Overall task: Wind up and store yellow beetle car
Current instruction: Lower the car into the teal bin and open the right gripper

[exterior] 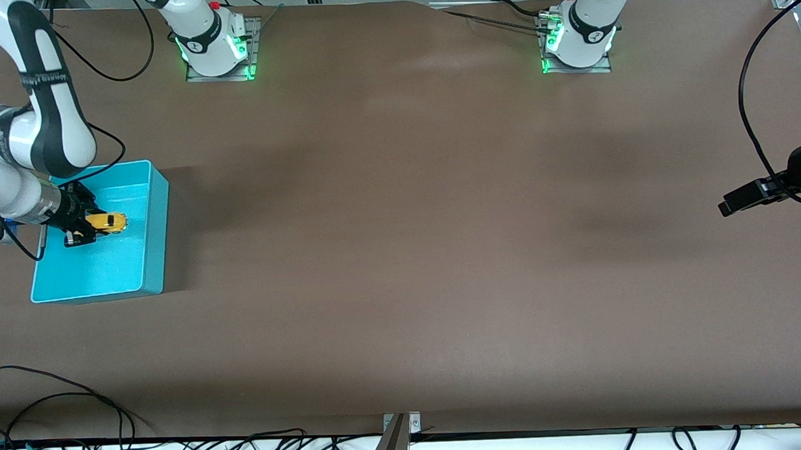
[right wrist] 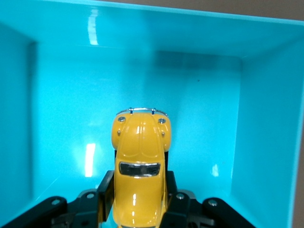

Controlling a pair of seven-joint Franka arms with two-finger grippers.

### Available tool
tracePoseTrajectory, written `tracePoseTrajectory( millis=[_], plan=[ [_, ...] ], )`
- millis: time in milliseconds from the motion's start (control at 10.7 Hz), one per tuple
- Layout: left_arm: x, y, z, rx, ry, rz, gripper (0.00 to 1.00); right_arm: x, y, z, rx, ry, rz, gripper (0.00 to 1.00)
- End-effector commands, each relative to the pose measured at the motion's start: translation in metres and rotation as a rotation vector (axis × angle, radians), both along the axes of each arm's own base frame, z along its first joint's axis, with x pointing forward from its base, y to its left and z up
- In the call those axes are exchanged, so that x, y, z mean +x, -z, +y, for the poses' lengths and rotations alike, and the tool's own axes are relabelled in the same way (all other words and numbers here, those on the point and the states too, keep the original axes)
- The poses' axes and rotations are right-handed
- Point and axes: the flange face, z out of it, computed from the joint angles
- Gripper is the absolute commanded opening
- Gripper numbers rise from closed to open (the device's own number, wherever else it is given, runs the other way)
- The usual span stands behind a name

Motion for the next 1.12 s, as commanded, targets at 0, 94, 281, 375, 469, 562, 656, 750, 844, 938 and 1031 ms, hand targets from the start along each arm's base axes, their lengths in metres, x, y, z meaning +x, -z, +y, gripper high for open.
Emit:
tracePoseTrajectory(
  millis=[0, 94, 281, 375, 469, 562, 656, 750, 844, 938, 1031],
  plan=[
    [-0.002, 0.002, -0.003, -0.008, 0.025, 0.011, 1.00, -0.008, 0.039, -0.010, -0.020, 0.010, -0.007, 0.23],
    [-0.002, 0.004, -0.004, -0.009, 0.027, 0.014, 1.00, -0.017, 0.048, -0.020, -0.025, 0.027, -0.026, 0.23],
    [-0.001, 0.005, -0.007, -0.008, 0.032, 0.019, 1.00, -0.030, 0.067, -0.024, -0.030, 0.034, -0.038, 0.37],
    [-0.001, 0.005, -0.007, -0.010, 0.031, 0.017, 1.00, -0.030, 0.065, -0.024, -0.029, 0.044, -0.037, 0.56],
    [-0.001, 0.005, -0.007, -0.013, 0.031, 0.017, 1.00, -0.030, 0.060, -0.024, -0.029, 0.057, -0.041, 1.00],
    [-0.001, 0.005, -0.007, -0.013, 0.031, 0.017, 1.00, -0.026, 0.053, -0.024, -0.030, 0.054, -0.053, 1.00],
    [-0.001, 0.005, -0.006, -0.013, 0.031, 0.017, 1.00, -0.026, 0.039, -0.023, -0.028, 0.051, -0.059, 1.00],
    [-0.001, 0.005, -0.006, -0.012, 0.031, 0.017, 1.00, -0.027, 0.018, -0.026, -0.015, 0.057, -0.032, 1.00],
    [-0.001, 0.004, -0.006, -0.011, 0.031, 0.015, 1.00, -0.027, -0.017, -0.029, 0.000, 0.061, -0.016, 1.00],
    [-0.001, 0.005, -0.006, -0.012, 0.031, 0.017, 1.00, -0.023, -0.050, -0.028, 0.007, 0.059, 0.002, 1.00],
    [-0.001, 0.005, -0.006, -0.012, 0.031, 0.017, 1.00, -0.015, -0.078, -0.028, 0.009, 0.054, 0.026, 1.00]
  ],
)
